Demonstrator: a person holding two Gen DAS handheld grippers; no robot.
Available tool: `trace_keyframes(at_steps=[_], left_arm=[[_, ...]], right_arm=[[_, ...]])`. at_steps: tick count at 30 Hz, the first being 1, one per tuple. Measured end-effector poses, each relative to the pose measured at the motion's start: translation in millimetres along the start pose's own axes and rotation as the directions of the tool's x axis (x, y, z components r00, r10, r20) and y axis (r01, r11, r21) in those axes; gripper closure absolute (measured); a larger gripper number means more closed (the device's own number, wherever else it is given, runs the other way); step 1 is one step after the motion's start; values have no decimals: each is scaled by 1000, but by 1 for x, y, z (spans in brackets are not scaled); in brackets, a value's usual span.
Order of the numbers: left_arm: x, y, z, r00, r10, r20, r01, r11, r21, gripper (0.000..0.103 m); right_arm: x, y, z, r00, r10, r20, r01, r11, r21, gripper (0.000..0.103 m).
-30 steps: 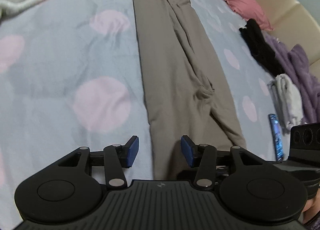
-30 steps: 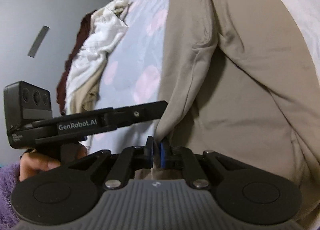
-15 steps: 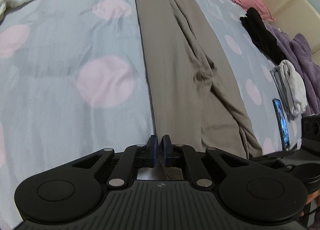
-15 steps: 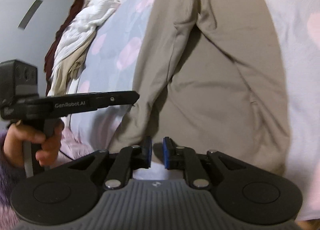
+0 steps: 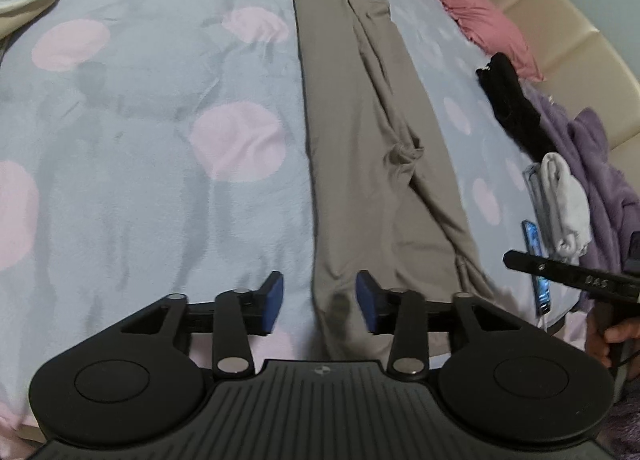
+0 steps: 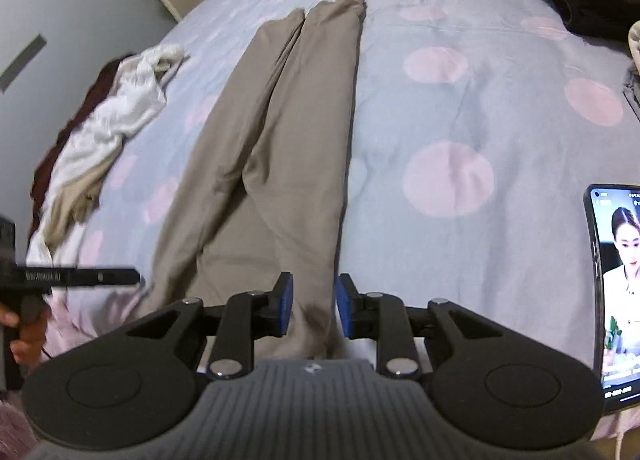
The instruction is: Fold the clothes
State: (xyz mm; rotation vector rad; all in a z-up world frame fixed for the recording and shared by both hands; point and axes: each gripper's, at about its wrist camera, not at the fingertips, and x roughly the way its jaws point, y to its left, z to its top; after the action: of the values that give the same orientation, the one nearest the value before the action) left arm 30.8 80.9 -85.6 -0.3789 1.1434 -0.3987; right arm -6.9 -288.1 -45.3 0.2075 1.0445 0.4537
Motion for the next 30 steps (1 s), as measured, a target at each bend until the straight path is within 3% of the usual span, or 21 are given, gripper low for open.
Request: trace_keyframes(at_steps=[5,10,11,12,15,19,21,24,27,30], left_arm=[[1,-16,-1,999,27,33,-29,998,60,65],[-5,-43,1,997,-3,82,-8,991,135,65],[-3,-49,0,997,-9,83,-4,989,150,66],[0,-55,0,997,-15,78,2,986,164,66],[14,-73,0,998,-41,39,31,975,220,69],[37,-100,-3,998,-69,2,65,946,318,73],[50,-110,-4,997,-83,-8,80,929,361,88],[67,-117,-3,994,-107,4,97,912,398,94],[77,-124,-2,987,-161,17,139,893,428,95],[83,-131,-3,986,-164,19,135,868,478,95]], right_arm=[[12,13,-16,998,-53,-43,49,994,-93,75],[15,26,-18,996,-85,-5,83,978,-192,75],[17,29,-18,995,-100,5,99,970,-220,76],[21,30,-17,993,-116,10,115,964,-239,84],[27,29,-12,992,-127,-2,122,961,-249,97],[5,24,-4,993,-109,45,117,971,-207,98],[-3,23,-2,994,-101,53,109,976,-189,98],[-5,22,1,995,-91,47,98,981,-168,98],[-4,23,0,994,-100,39,105,979,-174,98],[-3,22,1,994,-98,40,103,982,-158,98]])
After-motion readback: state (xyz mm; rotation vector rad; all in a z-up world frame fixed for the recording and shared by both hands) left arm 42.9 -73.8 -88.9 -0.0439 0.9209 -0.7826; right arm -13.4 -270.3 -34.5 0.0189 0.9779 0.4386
